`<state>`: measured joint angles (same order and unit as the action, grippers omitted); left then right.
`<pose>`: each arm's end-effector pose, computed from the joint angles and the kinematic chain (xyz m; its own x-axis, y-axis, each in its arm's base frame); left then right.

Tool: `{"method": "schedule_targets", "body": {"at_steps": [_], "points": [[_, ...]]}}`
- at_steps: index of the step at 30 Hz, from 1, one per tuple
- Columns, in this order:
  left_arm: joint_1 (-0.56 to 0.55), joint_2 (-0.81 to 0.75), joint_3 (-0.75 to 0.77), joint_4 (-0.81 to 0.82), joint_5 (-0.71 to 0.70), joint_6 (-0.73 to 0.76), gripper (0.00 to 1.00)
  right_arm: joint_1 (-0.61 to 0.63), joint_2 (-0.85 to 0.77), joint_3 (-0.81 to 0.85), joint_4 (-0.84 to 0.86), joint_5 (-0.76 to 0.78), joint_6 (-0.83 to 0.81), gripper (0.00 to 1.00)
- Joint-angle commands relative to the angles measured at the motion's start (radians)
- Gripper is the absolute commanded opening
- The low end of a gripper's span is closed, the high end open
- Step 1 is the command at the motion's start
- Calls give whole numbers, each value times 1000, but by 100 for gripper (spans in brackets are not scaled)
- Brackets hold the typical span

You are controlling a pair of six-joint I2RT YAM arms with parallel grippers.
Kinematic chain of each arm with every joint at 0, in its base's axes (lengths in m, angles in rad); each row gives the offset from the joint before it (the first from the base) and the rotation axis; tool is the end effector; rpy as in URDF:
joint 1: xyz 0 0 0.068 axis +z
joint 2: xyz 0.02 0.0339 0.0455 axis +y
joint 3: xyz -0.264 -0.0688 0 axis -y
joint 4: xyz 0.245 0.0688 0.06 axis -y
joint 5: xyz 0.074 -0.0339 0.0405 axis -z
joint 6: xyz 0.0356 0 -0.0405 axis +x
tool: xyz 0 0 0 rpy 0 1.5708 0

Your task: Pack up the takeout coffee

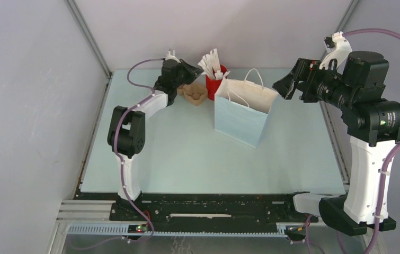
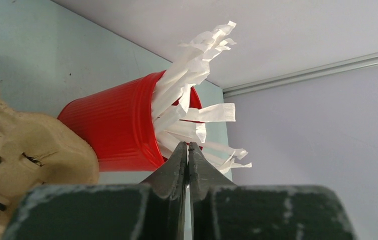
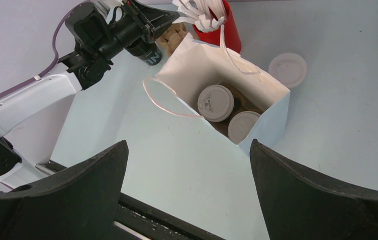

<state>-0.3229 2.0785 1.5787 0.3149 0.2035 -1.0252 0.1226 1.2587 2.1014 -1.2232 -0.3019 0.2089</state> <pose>0.4711 -0.1652 0.2594 -0.5172 -0.7098 -0.4783 0.1100 0.4991 -0.8595 0.1550 0.0298 0.5474 -0.4416 0.1451 -0.8854 -0.3058 0.9034 0.3006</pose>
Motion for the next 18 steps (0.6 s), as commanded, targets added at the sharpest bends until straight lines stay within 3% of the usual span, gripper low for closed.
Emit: {"method": "schedule_targets", "body": {"at_steps": [1, 18], "points": [[-2, -16, 93, -46, 16, 46, 2, -8, -6, 11, 21, -20, -11, 100], [-16, -77, 210, -159, -24, 68, 0, -8, -9, -4, 26, -37, -8, 100]]}}
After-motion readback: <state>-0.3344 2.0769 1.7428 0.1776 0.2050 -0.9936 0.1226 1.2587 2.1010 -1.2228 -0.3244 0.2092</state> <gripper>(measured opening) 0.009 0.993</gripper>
